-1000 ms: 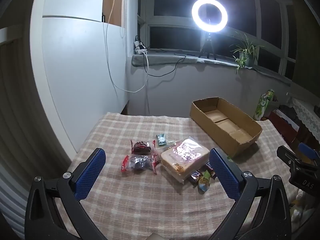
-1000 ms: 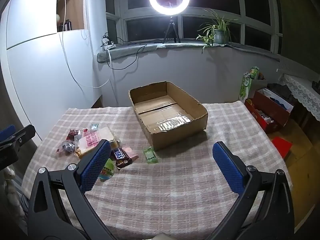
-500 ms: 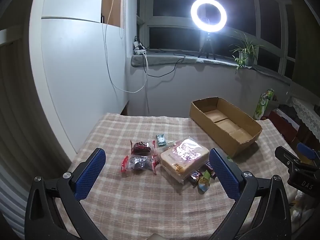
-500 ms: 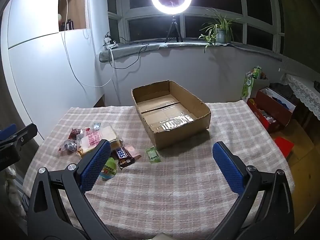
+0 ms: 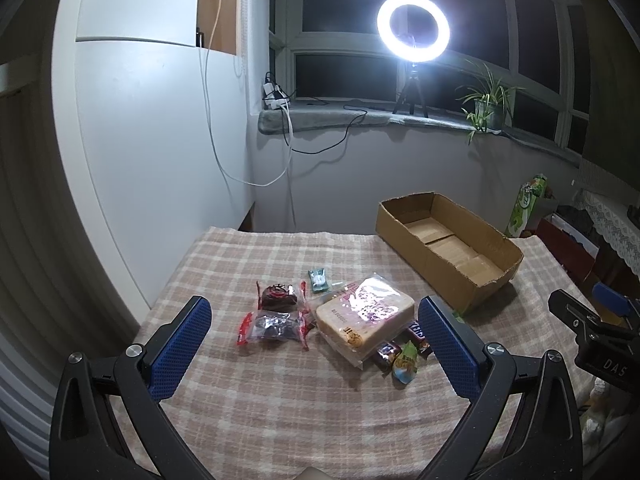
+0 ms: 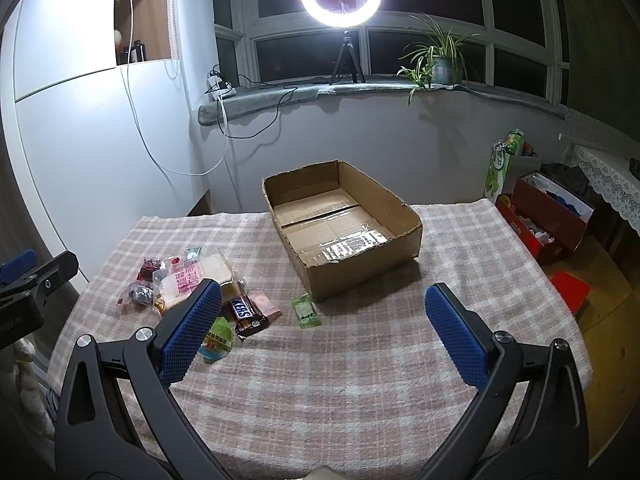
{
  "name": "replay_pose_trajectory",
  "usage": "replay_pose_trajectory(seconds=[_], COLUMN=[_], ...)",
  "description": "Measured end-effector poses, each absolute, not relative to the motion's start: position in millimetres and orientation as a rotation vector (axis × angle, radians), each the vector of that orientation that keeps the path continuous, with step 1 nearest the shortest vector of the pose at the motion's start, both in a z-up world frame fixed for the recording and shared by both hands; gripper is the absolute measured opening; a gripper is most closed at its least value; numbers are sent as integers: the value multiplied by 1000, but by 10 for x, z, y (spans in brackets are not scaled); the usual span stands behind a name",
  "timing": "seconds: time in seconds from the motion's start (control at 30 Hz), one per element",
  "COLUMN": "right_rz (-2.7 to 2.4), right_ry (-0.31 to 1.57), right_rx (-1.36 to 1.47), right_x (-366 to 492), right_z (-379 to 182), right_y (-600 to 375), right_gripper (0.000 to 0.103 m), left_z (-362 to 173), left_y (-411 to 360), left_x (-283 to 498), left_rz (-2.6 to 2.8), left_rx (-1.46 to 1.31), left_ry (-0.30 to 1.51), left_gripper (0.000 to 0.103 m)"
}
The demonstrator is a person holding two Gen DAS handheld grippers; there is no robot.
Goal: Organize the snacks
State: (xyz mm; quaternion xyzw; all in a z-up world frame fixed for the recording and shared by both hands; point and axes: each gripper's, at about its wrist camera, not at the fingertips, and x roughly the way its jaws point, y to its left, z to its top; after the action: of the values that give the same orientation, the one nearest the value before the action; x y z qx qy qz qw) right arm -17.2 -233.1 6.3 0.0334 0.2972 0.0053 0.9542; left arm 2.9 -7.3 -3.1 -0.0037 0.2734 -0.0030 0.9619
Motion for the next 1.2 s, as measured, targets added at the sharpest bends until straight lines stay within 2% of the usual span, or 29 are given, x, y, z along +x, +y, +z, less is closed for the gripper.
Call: replay_pose_trajectory(seconds=[1.2], right_rz=[21], right_ry=[609], right_rx=[80], right_x=[-182], right_z=[-8], right_y=[-2315], right_gripper=[103], left_z=[-87], left_y=[-47], left_x=[66], left_rz=[-10], left_rx=[-18], left_ry=[560], left_gripper=[102])
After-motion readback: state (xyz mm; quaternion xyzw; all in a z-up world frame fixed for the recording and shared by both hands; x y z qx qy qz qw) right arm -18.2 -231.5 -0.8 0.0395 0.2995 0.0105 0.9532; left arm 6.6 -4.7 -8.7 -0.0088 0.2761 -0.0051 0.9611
